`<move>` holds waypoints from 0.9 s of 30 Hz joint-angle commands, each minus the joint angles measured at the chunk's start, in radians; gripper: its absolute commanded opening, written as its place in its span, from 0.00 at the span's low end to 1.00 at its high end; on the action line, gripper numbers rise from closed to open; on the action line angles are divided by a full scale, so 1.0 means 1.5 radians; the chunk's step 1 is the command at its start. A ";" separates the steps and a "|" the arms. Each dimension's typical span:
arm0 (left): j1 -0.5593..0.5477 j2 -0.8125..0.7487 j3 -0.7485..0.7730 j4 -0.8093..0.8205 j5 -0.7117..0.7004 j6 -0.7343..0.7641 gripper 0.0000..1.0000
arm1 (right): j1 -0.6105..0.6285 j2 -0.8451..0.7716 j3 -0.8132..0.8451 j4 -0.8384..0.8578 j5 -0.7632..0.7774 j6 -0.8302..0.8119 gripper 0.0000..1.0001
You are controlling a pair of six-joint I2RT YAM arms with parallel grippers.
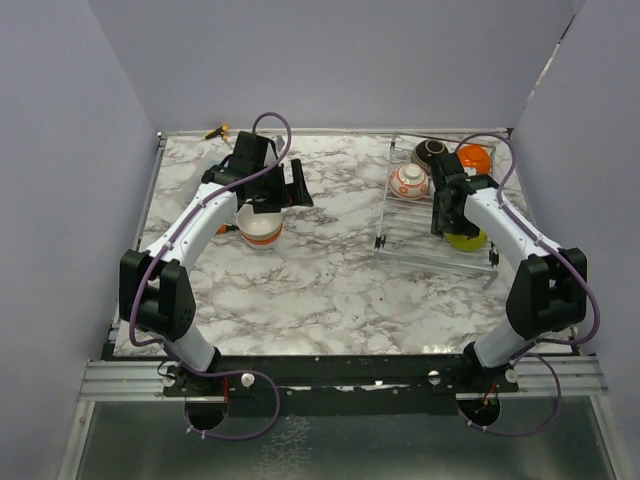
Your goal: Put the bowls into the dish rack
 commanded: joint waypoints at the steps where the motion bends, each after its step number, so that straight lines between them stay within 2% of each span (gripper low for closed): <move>1: 0.004 -0.006 0.015 -0.005 -0.045 -0.023 0.96 | -0.022 -0.030 -0.056 0.060 -0.058 0.047 0.62; 6: 0.006 -0.011 0.020 -0.006 -0.077 -0.034 0.96 | -0.058 -0.017 -0.091 0.138 -0.080 0.025 0.61; 13: 0.020 -0.029 0.014 -0.009 -0.119 -0.040 0.97 | -0.102 0.032 -0.060 0.192 -0.077 -0.018 0.59; 18: 0.044 -0.047 0.002 -0.013 -0.154 -0.052 0.98 | -0.111 0.056 -0.027 0.186 -0.055 -0.010 0.59; 27: 0.088 -0.097 -0.052 -0.027 -0.299 -0.087 0.99 | -0.113 0.049 -0.009 0.135 0.024 0.054 0.64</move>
